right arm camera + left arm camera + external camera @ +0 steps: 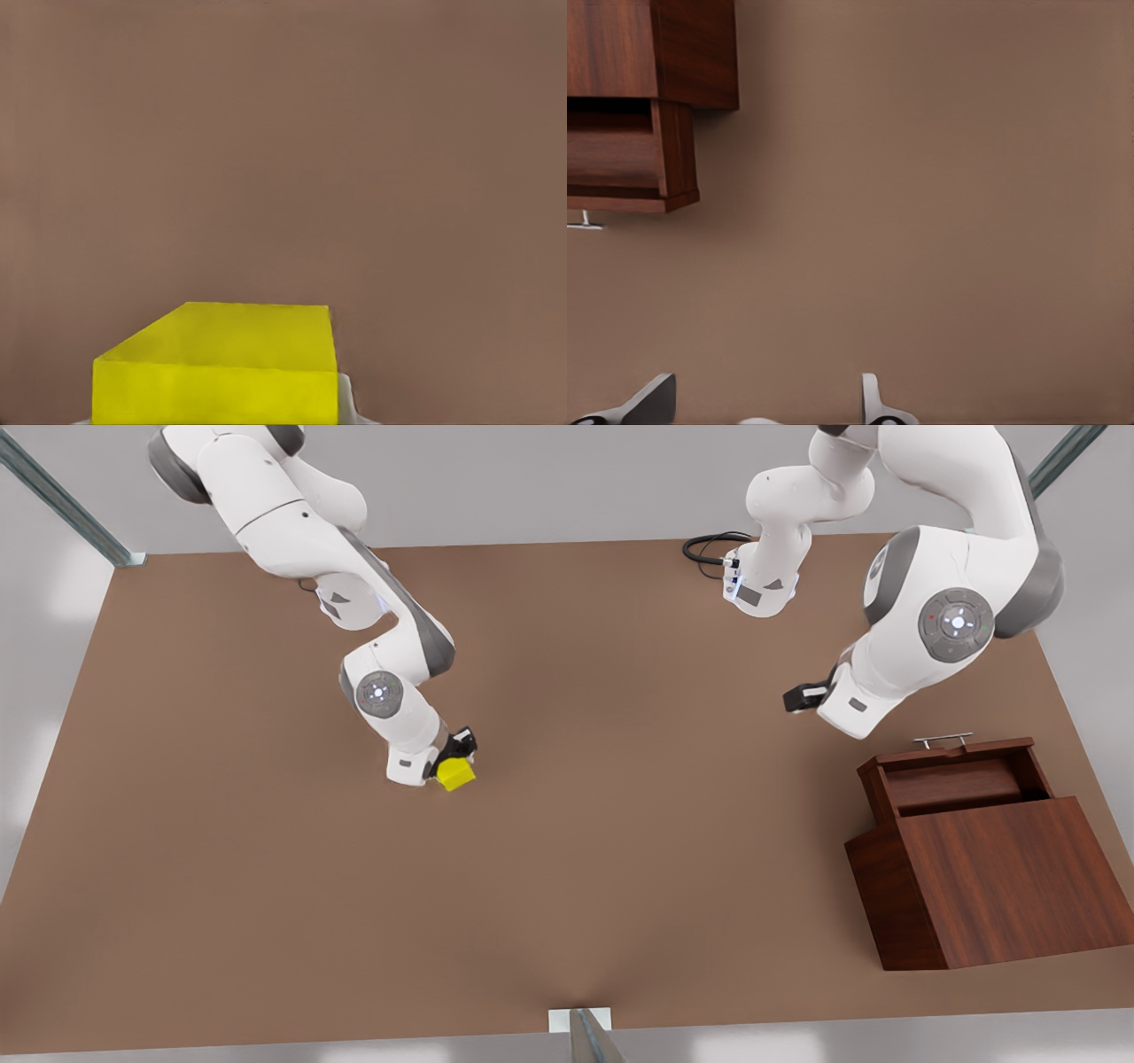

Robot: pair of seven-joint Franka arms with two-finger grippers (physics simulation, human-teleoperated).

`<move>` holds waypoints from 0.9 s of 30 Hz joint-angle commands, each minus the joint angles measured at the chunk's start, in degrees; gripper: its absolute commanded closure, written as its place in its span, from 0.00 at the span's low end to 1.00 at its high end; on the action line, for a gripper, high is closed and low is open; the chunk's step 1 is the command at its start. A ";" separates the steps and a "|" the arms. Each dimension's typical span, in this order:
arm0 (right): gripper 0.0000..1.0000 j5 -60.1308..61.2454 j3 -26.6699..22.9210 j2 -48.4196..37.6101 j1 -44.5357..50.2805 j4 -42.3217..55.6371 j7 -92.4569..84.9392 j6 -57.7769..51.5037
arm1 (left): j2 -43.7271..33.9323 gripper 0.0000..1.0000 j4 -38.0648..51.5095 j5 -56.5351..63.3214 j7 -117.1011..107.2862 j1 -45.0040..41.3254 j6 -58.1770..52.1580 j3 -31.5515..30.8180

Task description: Open the drawer with left arm, place the square in the middle with right arm, and place the square in the drawer with left arm

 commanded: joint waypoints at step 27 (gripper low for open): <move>0.38 -6.64 -17.32 35.45 49.07 53.02 23.29 -16.04 | -0.54 0.00 0.09 -0.93 0.00 -0.06 -1.05 0.53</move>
